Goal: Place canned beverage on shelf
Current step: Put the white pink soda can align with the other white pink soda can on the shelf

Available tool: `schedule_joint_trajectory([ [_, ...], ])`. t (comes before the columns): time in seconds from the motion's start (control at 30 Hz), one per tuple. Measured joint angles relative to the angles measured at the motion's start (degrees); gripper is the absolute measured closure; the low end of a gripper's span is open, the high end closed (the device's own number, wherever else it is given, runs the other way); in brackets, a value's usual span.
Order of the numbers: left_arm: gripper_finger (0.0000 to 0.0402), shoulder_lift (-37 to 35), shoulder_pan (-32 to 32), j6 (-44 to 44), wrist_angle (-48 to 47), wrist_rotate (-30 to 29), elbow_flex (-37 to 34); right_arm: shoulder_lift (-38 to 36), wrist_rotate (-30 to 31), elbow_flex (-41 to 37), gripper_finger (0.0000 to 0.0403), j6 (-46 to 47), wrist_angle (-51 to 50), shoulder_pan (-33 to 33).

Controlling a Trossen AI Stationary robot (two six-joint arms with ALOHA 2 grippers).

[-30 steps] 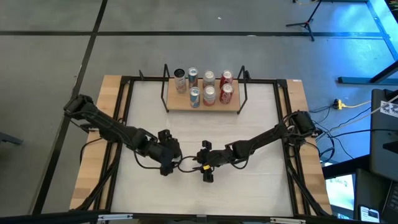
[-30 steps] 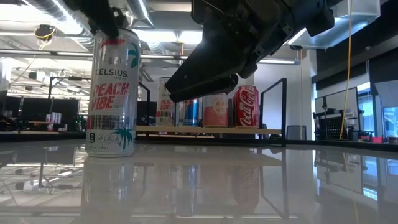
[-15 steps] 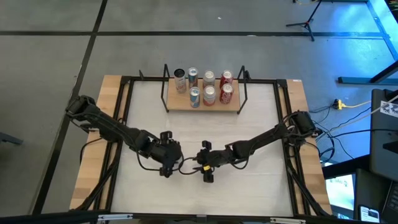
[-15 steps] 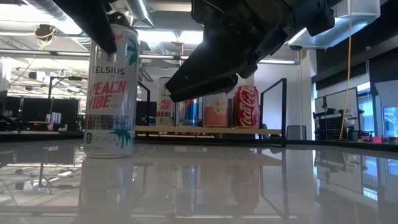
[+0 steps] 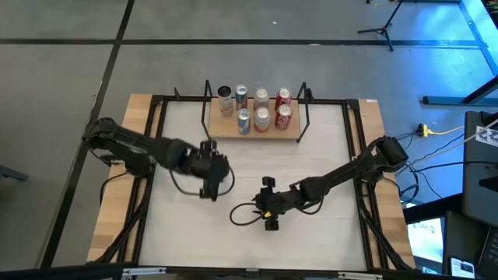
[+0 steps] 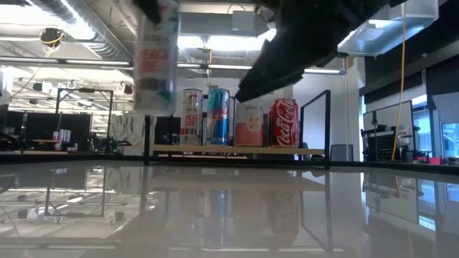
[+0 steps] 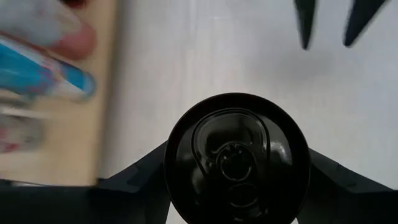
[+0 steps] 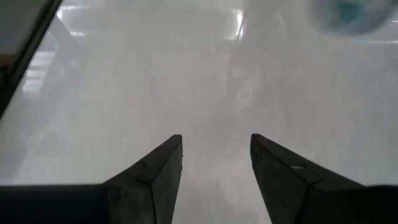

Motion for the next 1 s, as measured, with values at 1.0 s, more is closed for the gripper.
schedule_joint_trajectory([
  [1.0,0.016,-1.5,47.7,40.0,7.7,23.6,0.0,0.0,2.4,-5.5,0.0212,-1.3,1.4,-5.4],
])
